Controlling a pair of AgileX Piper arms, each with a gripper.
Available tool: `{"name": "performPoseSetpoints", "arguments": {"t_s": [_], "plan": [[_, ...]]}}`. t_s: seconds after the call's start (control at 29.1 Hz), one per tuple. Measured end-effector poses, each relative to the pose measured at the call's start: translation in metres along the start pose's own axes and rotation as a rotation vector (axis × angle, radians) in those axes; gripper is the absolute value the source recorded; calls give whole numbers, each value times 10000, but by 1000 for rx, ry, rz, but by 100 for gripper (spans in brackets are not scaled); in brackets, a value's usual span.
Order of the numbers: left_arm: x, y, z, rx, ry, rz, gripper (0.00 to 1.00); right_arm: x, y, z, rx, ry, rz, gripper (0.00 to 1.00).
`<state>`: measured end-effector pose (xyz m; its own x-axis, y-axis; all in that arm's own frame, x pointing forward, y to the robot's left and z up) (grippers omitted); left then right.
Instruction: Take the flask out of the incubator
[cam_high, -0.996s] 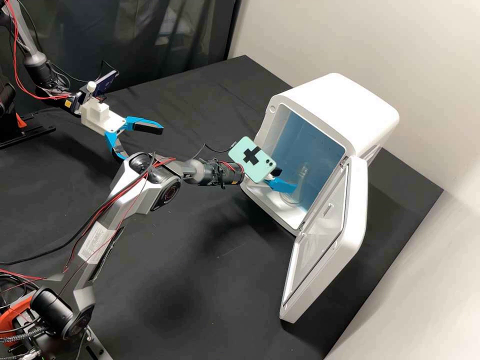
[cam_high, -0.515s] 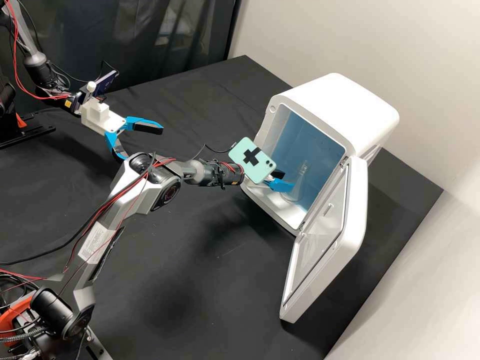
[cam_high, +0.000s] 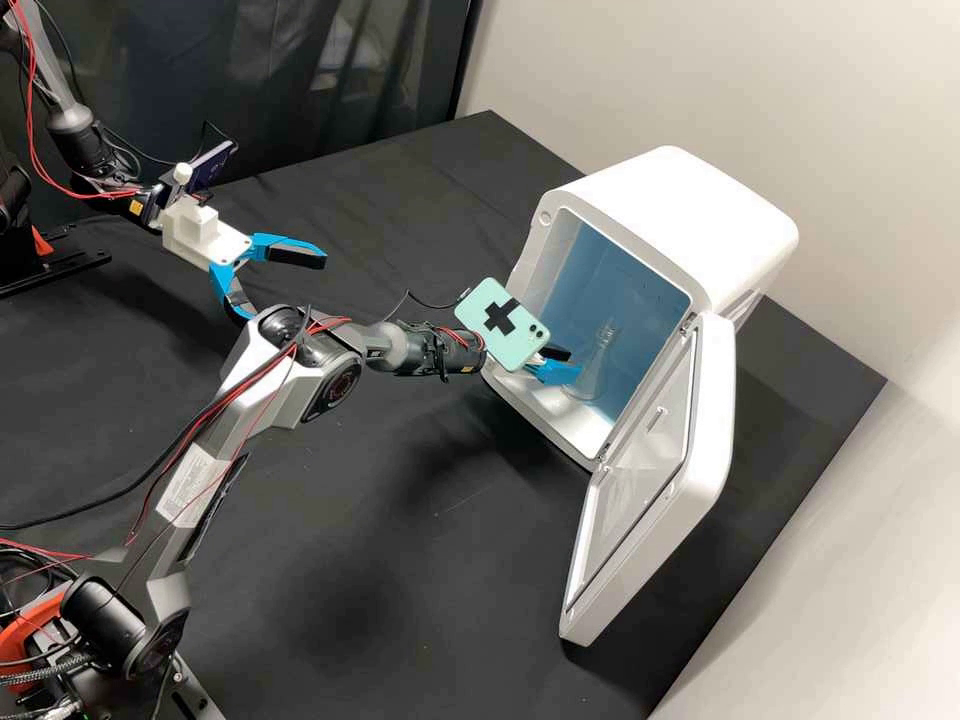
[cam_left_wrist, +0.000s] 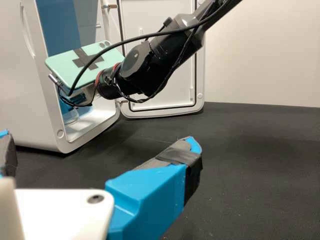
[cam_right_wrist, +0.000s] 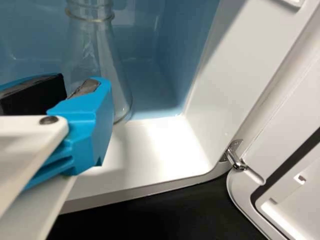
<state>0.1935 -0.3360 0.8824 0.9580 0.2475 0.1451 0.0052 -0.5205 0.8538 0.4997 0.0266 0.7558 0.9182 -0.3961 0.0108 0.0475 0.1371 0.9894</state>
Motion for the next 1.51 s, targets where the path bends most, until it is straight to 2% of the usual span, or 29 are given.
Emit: {"name": "performPoseSetpoints", "arguments": {"t_s": [0.17, 0.27, 0.41, 0.55, 0.69, 0.76, 0.86, 0.96, 1.13, 1.2, 1.31, 1.51], "plan": [[0, 0, 0, 0, 0, 0, 100, -1, -4, 5, 8, -1, -1, 0], [0, 0, 0, 0, 0, 0, 100, -18, -9, 60, 24, -10, -8, 0], [0, 0, 0, 0, 0, 0, 100, -48, 5, 221, 44, -31, -20, 0], [0, 0, 0, 0, 0, 0, 100, -138, 108, 398, 72, -30, -25, 0], [-3, 2, -9, 0, 4, 1, 100, -212, 217, 569, 81, -26, -2, 0], [-7, 4, -22, -1, 10, 2, 100, -259, 289, 675, 100, -23, 19, 0], [-7, 4, -22, -1, 10, 2, 100, -307, 338, 788, 134, -31, 38, 0], [-7, 4, -22, -1, 10, 2, 100, -355, 379, 870, 155, -31, 40, 0], [-8, 5, -24, -1, 11, 3, 100, -437, 400, 902, 167, 1, 37, 0], [-10, 12, -21, 1, 10, 6, 100, -462, 411, 885, 167, 25, 40, 0], [-13, 25, -17, 4, 9, 11, 100, -483, 427, 843, 149, 63, 36, 0], [-20, 29, -36, 3, 18, 13, 100, -508, 471, 780, 148, 106, 38, 0]]}}
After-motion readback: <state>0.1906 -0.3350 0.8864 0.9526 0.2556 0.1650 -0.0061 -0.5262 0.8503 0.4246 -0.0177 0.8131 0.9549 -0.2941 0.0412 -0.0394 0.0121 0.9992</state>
